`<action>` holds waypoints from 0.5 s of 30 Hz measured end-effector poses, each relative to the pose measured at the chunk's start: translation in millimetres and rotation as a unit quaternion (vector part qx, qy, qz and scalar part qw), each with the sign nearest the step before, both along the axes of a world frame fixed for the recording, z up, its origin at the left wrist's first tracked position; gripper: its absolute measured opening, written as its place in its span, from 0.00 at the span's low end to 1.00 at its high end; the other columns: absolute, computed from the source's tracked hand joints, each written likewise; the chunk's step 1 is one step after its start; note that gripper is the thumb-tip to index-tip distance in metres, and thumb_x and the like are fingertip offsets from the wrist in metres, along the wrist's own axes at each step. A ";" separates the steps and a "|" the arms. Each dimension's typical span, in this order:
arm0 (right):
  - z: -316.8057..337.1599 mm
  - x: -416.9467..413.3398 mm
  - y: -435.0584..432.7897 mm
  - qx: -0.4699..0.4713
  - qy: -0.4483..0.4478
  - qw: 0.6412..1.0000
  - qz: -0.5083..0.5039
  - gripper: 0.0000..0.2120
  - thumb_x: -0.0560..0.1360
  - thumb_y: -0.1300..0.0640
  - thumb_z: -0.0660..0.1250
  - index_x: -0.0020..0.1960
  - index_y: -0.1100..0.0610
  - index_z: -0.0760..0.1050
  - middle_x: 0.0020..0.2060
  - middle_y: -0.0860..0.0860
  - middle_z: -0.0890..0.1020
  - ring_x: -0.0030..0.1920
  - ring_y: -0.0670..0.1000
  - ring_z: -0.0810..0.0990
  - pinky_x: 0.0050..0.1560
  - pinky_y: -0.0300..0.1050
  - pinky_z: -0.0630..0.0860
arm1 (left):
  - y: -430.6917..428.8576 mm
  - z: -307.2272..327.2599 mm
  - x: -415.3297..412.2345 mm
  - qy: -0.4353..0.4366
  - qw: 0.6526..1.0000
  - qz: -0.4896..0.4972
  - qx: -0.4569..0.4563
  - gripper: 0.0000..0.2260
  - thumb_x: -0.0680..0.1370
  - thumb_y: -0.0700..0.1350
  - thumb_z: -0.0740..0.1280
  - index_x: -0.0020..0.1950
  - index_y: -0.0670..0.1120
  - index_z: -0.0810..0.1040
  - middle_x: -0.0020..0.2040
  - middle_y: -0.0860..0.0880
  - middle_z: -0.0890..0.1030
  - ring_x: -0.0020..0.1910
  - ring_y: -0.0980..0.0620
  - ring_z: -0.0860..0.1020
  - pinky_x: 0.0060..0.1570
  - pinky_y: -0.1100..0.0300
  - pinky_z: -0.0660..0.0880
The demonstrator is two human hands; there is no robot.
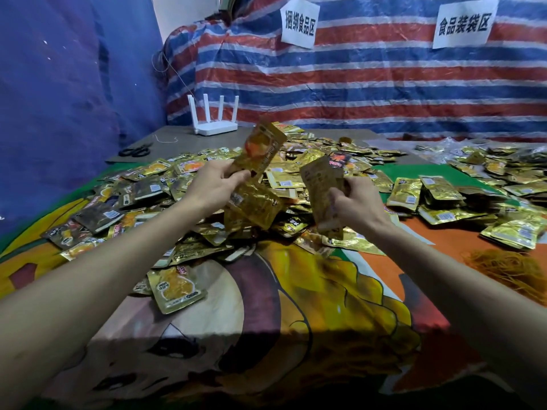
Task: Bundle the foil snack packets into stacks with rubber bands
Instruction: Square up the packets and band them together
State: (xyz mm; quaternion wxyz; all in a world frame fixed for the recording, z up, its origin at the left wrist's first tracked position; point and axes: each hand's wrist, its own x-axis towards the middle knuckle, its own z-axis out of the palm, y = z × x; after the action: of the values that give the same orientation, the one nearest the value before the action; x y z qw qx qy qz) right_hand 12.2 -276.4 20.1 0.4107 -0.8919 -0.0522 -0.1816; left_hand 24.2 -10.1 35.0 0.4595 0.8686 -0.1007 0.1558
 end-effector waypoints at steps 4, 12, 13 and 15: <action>-0.3 2.6 -0.1 0.173 0.017 0.985 -0.004 0.09 0.81 0.61 0.63 0.43 0.55 0.78 0.46 0.61 0.84 0.48 0.62 0.85 0.46 0.64 0.83 | 4.3 -1.8 0.0 0.003 0.993 0.022 -0.120 0.06 0.82 0.47 0.66 0.51 0.46 0.81 0.51 0.46 0.85 0.43 0.48 0.84 0.48 0.51 0.79; -10.0 5.2 14.8 0.319 0.047 0.945 0.058 0.08 0.80 0.65 0.63 0.48 0.54 0.78 0.43 0.53 0.85 0.42 0.52 0.86 0.39 0.53 0.84 | -10.7 1.2 -5.7 0.075 0.859 -0.091 -0.498 0.04 0.83 0.45 0.64 0.54 0.45 0.76 0.50 0.46 0.86 0.45 0.49 0.85 0.43 0.54 0.82; -13.7 4.1 20.4 0.330 0.058 0.939 0.075 0.08 0.80 0.66 0.64 0.49 0.55 0.78 0.45 0.55 0.85 0.44 0.55 0.86 0.42 0.55 0.84 | -17.9 -2.3 -7.2 0.084 0.839 -0.108 -0.526 0.05 0.83 0.43 0.63 0.56 0.44 0.75 0.51 0.45 0.86 0.43 0.49 0.84 0.41 0.55 0.81; -19.8 1.0 31.8 0.372 0.078 0.917 0.117 0.08 0.79 0.67 0.65 0.49 0.57 0.80 0.49 0.60 0.85 0.48 0.60 0.86 0.45 0.61 0.84 | -35.3 -13.6 -9.7 0.084 0.833 -0.118 -0.535 0.06 0.83 0.40 0.63 0.59 0.42 0.74 0.52 0.44 0.85 0.45 0.48 0.83 0.40 0.55 0.81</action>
State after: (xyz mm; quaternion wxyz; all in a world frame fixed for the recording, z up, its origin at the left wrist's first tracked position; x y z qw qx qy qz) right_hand 13.2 -244.6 0.3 0.7342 -0.6734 -0.0527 -0.0680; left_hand 14.5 -45.4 21.4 0.8738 0.4786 -0.0648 0.0564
